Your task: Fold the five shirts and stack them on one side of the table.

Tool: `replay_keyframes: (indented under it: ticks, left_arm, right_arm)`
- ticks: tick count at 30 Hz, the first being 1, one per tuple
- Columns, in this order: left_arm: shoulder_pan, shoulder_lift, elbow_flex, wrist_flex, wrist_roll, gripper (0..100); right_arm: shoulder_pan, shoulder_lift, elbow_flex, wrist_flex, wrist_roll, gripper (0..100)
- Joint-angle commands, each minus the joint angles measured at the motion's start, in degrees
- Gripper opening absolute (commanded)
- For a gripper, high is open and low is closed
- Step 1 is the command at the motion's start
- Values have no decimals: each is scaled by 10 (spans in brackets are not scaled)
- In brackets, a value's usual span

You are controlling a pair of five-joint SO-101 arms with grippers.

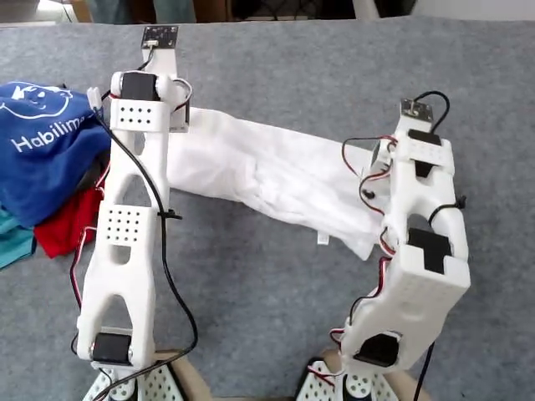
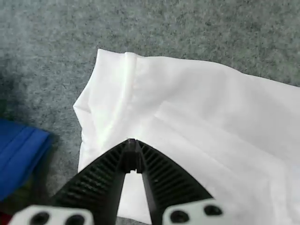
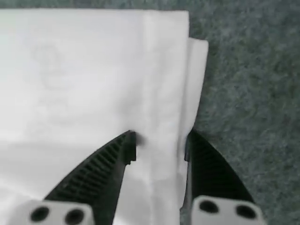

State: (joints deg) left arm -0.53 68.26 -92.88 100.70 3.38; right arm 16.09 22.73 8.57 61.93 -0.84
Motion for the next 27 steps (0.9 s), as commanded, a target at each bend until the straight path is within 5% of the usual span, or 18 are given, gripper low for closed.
replay_keyframes:
  ticks: [1,9,17,27]
  left_arm:
    - [0,-40,-23,4,-5,28]
    - [-7,-39,-23,4,-4,28]
    - [-7,-39,-22,4,-4,28]
    - [-20,-40,37,4,-5,28]
  right_arm:
    - [11,-15,6,-13,-1,194]
    - [-10,-22,7,4,-4,342]
    - [-8,-85,12,36,-14,343]
    - [-10,11,7,6,-14,342]
